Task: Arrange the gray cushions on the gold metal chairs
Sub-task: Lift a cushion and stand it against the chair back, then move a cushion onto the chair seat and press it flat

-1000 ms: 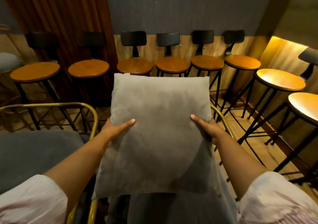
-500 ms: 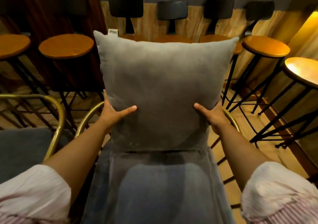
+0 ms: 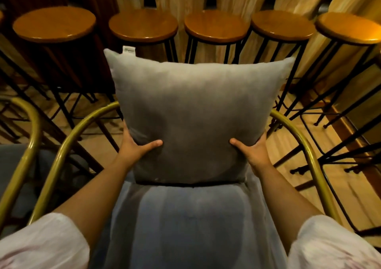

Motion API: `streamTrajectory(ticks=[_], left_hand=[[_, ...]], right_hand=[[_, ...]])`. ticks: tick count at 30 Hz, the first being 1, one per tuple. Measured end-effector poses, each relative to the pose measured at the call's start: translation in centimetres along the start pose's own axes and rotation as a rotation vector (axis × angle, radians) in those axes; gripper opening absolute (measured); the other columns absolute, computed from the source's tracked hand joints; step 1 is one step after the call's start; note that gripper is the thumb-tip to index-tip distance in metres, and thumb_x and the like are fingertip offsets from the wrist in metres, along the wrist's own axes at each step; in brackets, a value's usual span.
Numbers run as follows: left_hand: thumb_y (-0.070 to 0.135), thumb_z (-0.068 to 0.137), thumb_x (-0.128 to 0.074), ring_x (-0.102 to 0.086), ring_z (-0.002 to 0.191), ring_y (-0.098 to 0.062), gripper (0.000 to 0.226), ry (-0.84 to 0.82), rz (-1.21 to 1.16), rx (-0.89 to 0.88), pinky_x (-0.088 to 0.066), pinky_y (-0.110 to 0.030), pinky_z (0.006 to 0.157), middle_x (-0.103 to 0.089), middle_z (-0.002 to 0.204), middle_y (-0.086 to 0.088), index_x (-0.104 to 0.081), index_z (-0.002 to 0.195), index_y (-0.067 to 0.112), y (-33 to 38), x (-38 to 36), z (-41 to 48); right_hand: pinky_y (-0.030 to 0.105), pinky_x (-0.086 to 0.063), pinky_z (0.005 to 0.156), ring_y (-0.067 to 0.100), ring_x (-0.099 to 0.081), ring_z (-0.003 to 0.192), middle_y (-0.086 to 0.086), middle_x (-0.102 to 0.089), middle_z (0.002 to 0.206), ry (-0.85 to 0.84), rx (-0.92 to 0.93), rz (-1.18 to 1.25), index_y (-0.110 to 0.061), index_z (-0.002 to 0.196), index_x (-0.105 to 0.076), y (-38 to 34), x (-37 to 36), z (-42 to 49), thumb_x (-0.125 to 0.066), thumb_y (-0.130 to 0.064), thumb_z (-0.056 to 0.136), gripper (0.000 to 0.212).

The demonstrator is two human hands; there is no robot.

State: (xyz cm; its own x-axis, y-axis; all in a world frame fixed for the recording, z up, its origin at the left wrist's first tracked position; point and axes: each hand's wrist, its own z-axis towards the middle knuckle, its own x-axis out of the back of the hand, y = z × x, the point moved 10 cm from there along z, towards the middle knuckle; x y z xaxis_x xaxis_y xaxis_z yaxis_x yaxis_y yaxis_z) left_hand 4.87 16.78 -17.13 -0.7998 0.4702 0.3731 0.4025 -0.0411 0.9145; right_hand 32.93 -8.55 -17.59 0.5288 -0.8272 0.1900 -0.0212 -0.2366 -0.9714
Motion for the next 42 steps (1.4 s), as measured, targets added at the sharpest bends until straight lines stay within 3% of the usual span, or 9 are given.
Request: streamTrajectory(ticks=[4, 8, 16, 23, 27, 30, 35, 40, 42], left_hand=[[0.031, 0.064, -0.083, -0.033, 0.141, -0.028, 0.112, 0.017, 0.022, -0.012, -0.032, -0.043, 0.113, -0.029, 0.156, -0.004, -0.011, 0.15, 0.024, -0.2, -0.4, -0.7], [0.034, 0.069, -0.079, -0.033, 0.14, -0.028, 0.109, 0.031, 0.043, 0.004, -0.032, -0.041, 0.112, -0.027, 0.157, -0.005, -0.008, 0.151, 0.023, 1.0, 0.1, -0.5], [0.035, 0.066, -0.082, -0.032, 0.141, -0.029, 0.115, -0.045, 0.084, 0.129, -0.031, -0.042, 0.114, -0.025, 0.157, -0.007, -0.006, 0.151, 0.019, -1.5, -0.7, 0.4], [0.039, 0.075, -0.074, -0.023, 0.145, -0.033, 0.112, 0.001, 0.059, 0.035, -0.024, -0.049, 0.117, -0.015, 0.16, -0.011, 0.007, 0.152, 0.026, 0.7, -0.9, -3.7], [0.036, 0.085, -0.063, -0.02, 0.147, -0.026, 0.095, -0.179, 0.108, 0.056, -0.025, -0.043, 0.117, -0.014, 0.16, -0.005, 0.002, 0.153, 0.021, 4.1, -1.6, -8.6], [0.035, 0.092, -0.054, -0.03, 0.142, -0.022, 0.071, -0.371, 0.303, 0.03, -0.027, -0.029, 0.11, -0.033, 0.153, -0.005, -0.019, 0.151, 0.014, 6.9, -1.3, -13.3], [0.052, 0.092, -0.044, -0.041, 0.136, -0.026, 0.065, -0.357, 0.583, 0.066, -0.034, -0.039, 0.111, -0.04, 0.15, -0.009, -0.038, 0.144, 0.014, 7.2, 5.6, -19.5], [0.043, 0.093, -0.048, -0.052, 0.123, -0.029, 0.051, -0.209, 0.659, 0.053, -0.042, -0.036, 0.1, -0.054, 0.136, -0.012, -0.049, 0.133, 0.013, 6.3, 17.2, -24.4], [0.045, 0.092, -0.049, -0.054, 0.121, -0.03, 0.051, -0.142, 0.674, 0.071, -0.044, -0.037, 0.098, -0.056, 0.133, -0.014, -0.052, 0.129, 0.011, 5.0, 23.3, -26.2]], right_hand=[[0.025, -0.035, 0.098, 0.023, -0.041, 0.133, 0.005, -0.039, 0.149, 0.008, -0.013, -0.057, -0.019, 0.148, -0.018, 0.4, 0.2, -0.1, -0.081, -0.022, 0.071, 0.1], [0.023, -0.033, 0.096, 0.019, -0.042, 0.129, 0.004, -0.039, 0.149, 0.029, -0.004, -0.063, -0.021, 0.148, -0.02, -1.2, 0.8, -0.4, -0.079, -0.034, 0.071, 0.097], [0.024, -0.033, 0.099, 0.025, -0.039, 0.136, 0.006, -0.038, 0.151, -0.004, -0.072, -0.103, -0.018, 0.148, -0.02, 1.5, -0.1, -0.5, -0.076, -0.03, 0.076, 0.093], [0.038, -0.032, 0.112, 0.024, -0.033, 0.141, 0.003, -0.034, 0.154, -0.015, -0.036, -0.125, -0.028, 0.151, -0.017, 0.4, -0.4, -4.1, -0.072, -0.043, 0.077, 0.093], [0.036, -0.028, 0.114, 0.023, -0.027, 0.144, 0.002, -0.023, 0.159, -0.089, -0.047, -0.228, -0.029, 0.153, -0.007, -1.9, -1.2, -7.6, -0.067, -0.041, 0.083, 0.093], [0.043, -0.03, 0.113, 0.033, -0.029, 0.142, 0.013, -0.031, 0.155, -0.112, -0.085, -0.443, -0.021, 0.152, -0.014, -3.8, -2.5, -9.8, -0.06, -0.04, 0.089, 0.081], [0.045, -0.02, 0.117, 0.032, -0.033, 0.141, 0.017, -0.04, 0.149, -0.277, 0.069, -0.54, -0.004, 0.143, -0.039, -9.6, -8.8, -16.3, -0.06, -0.032, 0.091, 0.062], [0.052, -0.028, 0.113, 0.034, -0.025, 0.143, 0.012, -0.035, 0.153, -0.418, 0.184, -0.55, -0.013, 0.146, -0.034, -13.4, -17.1, -25.3, -0.059, -0.039, 0.09, 0.067], [0.045, -0.028, 0.114, 0.033, -0.029, 0.141, 0.015, -0.037, 0.151, -0.495, 0.24, -0.543, -0.01, 0.146, -0.034, -14.6, -21.7, -29.2, -0.058, -0.036, 0.091, 0.065]])
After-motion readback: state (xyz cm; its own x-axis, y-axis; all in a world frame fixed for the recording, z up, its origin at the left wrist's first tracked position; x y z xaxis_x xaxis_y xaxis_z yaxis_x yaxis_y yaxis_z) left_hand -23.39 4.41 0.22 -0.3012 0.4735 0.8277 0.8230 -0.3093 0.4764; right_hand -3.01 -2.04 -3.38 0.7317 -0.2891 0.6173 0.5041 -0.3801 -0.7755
